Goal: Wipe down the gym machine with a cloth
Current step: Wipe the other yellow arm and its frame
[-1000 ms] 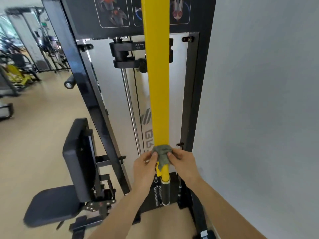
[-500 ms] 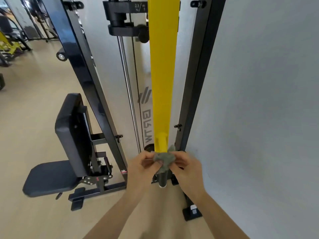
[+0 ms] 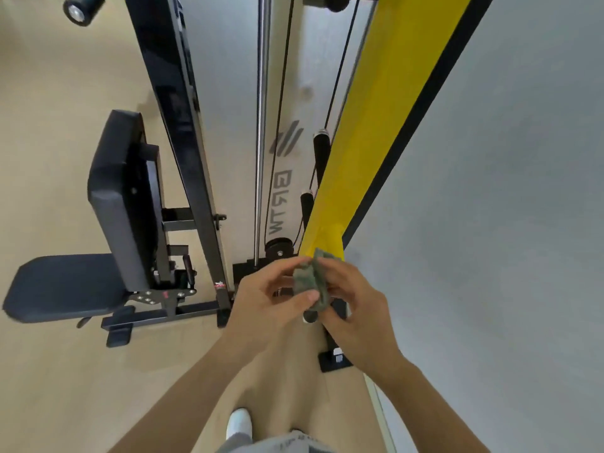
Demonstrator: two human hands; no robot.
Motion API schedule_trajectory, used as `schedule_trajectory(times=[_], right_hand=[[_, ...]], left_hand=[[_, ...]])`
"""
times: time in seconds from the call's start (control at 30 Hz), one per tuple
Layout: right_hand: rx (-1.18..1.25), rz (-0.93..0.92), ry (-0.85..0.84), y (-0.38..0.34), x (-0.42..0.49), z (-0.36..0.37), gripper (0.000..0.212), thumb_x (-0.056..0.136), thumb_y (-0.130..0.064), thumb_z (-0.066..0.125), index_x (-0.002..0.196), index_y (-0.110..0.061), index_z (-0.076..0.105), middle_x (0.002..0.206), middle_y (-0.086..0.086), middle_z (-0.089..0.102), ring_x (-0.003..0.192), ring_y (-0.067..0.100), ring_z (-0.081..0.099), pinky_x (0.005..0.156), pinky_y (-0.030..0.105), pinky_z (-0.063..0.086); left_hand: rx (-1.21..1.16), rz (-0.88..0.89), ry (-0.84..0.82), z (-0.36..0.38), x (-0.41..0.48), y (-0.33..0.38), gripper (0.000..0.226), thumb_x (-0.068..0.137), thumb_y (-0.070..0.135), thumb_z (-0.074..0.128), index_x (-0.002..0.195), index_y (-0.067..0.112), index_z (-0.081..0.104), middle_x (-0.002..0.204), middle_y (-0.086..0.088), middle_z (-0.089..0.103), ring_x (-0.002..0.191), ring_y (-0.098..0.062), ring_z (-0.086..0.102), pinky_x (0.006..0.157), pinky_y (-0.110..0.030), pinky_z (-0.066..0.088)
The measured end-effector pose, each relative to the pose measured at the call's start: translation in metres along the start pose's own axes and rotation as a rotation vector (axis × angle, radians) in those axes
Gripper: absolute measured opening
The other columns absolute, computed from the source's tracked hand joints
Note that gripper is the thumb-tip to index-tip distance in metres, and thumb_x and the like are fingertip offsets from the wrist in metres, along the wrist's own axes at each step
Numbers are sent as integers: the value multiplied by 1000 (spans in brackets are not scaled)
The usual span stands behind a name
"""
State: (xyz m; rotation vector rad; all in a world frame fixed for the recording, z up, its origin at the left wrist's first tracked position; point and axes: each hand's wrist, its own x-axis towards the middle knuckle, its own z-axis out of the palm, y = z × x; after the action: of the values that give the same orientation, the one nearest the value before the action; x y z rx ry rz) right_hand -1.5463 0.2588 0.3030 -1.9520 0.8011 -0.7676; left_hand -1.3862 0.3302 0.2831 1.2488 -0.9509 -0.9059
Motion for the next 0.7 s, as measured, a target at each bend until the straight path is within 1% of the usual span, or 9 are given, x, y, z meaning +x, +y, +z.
schedule_trajectory(times=[0.07, 0.13, 0.17, 0.23, 0.3, 0.37, 0.43, 0.57, 0.7], right_hand=[[82, 66, -82, -3, 3, -1, 54, 89, -3, 71, 135, -28, 55, 125, -12, 68, 116, 10, 66, 97, 27, 55], [72, 48, -98, -7, 7, -3, 54, 88, 3, 70, 130, -28, 58, 119, -7, 71, 109, 15, 69, 93, 29, 57], [14, 18, -36, -9, 9, -2, 52, 86, 4, 71, 127, -28, 61, 114, -7, 72, 102, 15, 70, 88, 29, 59], [-149, -18, 195, -8, 17, 0, 45, 83, 0, 76, 120, -24, 66, 105, -7, 70, 88, 14, 68, 79, 26, 58], [-295, -12, 353, -3, 29, 4, 45, 80, -9, 82, 121, -19, 66, 108, -5, 62, 87, 10, 62, 75, 15, 53], [-352, 41, 380, 3, 39, 7, 49, 79, -13, 84, 124, -21, 66, 114, -6, 54, 95, 9, 59, 77, 13, 52], [-381, 51, 410, 8, 43, 10, 45, 80, -10, 83, 121, -23, 69, 111, -6, 52, 96, 10, 60, 77, 13, 52], [-406, 4, 433, 9, 41, 13, 45, 79, -7, 83, 121, -19, 72, 102, -12, 51, 93, 2, 58, 76, 10, 50], [-416, -7, 458, 12, 41, 15, 47, 81, -3, 82, 125, -17, 70, 103, -18, 50, 94, 2, 57, 77, 16, 53]], left_hand=[[48, 10, 9, -6, 5, -3, 45, 76, 10, 85, 116, 23, 71, 104, 8, 75, 98, -18, 72, 83, -30, 60], [84, 36, 16, -14, 12, -9, 41, 76, 3, 84, 108, 26, 73, 98, 7, 76, 91, -16, 72, 80, -32, 62], [94, 41, 37, -19, 17, -15, 39, 77, 1, 83, 104, 27, 73, 97, 7, 76, 90, -14, 72, 81, -35, 62], [99, 20, 122, -27, 30, -27, 37, 79, 2, 82, 102, 31, 73, 96, 9, 76, 90, -12, 72, 84, -35, 61], [111, 37, 180, -31, 47, -35, 37, 80, 6, 82, 104, 32, 72, 96, 10, 75, 93, -9, 71, 86, -30, 60], [126, 135, 170, -29, 65, -43, 35, 79, 5, 83, 108, 23, 74, 101, 6, 74, 94, -10, 70, 86, -29, 59], [188, 264, 123, -21, 81, -51, 33, 77, 6, 85, 108, 12, 75, 106, -3, 70, 98, -14, 68, 85, -33, 60], [356, 522, 160, -4, 100, -76, 30, 74, 8, 89, 101, 6, 76, 105, -10, 65, 99, -10, 60, 85, -23, 54], [354, 559, 182, 0, 109, -101, 27, 76, 14, 89, 95, 1, 75, 100, -12, 65, 90, -21, 64, 76, -35, 57]])
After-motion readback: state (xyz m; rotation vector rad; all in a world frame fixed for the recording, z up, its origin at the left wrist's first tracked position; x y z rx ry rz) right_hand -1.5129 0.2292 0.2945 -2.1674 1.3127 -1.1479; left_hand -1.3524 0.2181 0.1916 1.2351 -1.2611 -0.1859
